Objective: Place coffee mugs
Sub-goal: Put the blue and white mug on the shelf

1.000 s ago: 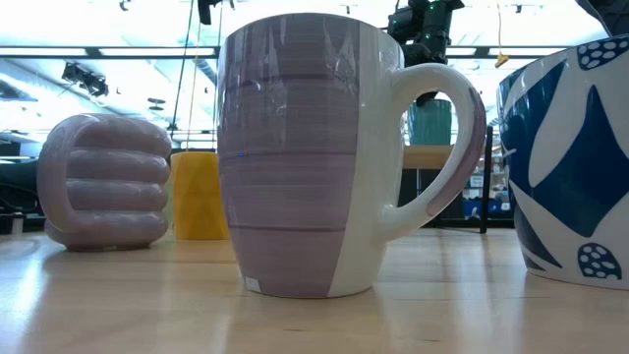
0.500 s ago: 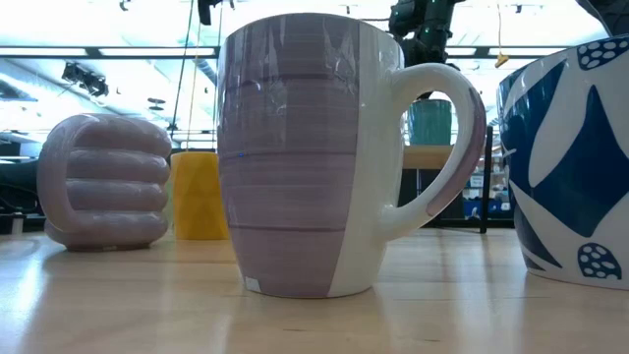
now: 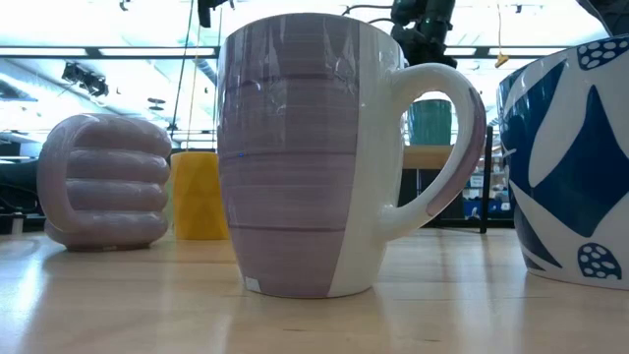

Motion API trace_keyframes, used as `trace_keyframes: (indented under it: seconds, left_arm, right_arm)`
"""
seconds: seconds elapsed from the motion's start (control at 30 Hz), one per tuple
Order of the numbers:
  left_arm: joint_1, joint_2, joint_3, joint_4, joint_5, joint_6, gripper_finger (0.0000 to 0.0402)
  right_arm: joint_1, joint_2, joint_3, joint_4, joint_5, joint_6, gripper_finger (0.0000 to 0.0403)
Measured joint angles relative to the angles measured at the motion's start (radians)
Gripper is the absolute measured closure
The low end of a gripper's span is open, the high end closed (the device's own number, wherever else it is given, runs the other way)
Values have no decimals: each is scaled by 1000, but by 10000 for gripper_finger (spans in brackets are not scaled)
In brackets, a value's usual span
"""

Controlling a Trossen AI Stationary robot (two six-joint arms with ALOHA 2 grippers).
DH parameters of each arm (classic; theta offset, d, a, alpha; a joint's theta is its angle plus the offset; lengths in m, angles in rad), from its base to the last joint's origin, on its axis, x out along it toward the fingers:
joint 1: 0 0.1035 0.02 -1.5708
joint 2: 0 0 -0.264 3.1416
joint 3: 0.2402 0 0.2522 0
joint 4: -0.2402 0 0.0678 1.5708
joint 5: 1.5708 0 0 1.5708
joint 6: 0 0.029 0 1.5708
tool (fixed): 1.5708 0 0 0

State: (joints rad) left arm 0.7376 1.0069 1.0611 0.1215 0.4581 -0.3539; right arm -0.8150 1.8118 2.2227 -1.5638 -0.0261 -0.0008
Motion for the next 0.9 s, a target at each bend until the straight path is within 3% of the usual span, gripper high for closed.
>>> trace_keyframes:
  seconds: [0.13,0.27,0.4,0.53,0.9]
  left_arm:
    - [0,0,0,0,-13,0,256]
    - [0,0,0,0,-19,-1,256]
    - [0,0,0,0,-28,-9,256]
    - [0,0,0,0,-39,-27,256]
    - [0,0,0,0,-39,-28,256]
  right_arm:
    - [0,0,0,62,14,-59,284]
    - [0,0,0,236,15,-167,284]
    - [0,3,0,334,71,-111,286]
    - [-16,39,0,324,125,-104,296]
    - [-77,98,-1,271,111,-70,333]
